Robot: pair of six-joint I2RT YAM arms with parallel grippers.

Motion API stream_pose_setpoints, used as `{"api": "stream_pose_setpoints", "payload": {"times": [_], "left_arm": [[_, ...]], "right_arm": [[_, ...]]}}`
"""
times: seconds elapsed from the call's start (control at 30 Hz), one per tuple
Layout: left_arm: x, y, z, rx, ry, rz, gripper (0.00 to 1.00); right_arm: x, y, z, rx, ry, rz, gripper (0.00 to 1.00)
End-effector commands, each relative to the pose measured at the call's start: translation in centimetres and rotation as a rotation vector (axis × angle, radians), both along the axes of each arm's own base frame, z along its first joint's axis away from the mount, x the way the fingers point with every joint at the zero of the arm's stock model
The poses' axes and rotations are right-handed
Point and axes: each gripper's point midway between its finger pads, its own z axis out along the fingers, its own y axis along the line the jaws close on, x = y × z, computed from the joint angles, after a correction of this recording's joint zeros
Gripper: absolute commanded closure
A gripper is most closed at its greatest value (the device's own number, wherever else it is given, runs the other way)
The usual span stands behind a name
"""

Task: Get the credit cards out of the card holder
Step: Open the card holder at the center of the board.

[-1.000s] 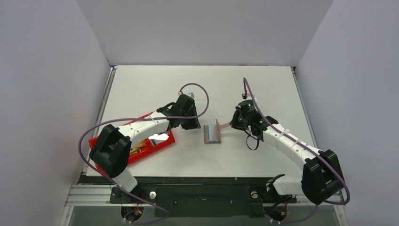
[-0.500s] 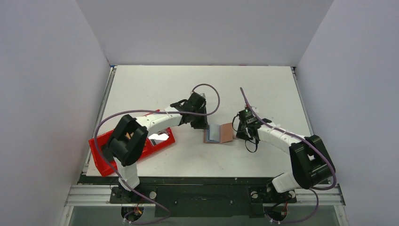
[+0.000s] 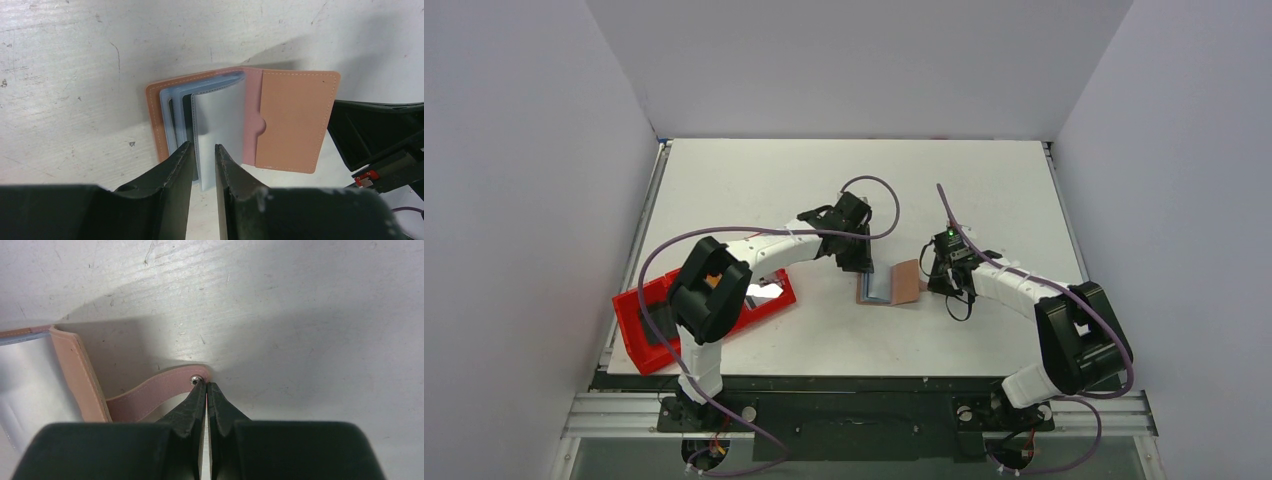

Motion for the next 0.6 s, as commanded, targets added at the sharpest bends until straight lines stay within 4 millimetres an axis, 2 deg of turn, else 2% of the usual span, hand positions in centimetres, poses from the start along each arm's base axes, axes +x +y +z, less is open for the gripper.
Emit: {"api": "stream_pose_setpoints", "payload": {"times": [0.0,0.2,0.57], "left_arm": [[0.2,-0.7,0.9,-0.008,-0.013,0.006,0.78],[-0.4,-0.9,0.0,-0.021,-0.002,-0.007,0.73],[-0.9,-1.8,-1.1,-0.040,0.013,-0.040,0.72]], "right_arm": [[0.3,-0.1,-0.3,-0.001,0.001,0.007,1.00],[0.3,0.1,-0.5,0.008,-0.001,0.009,1.00],[0.3,0.1,-0.8,0.012,0.001,-0.002,1.00]]}}
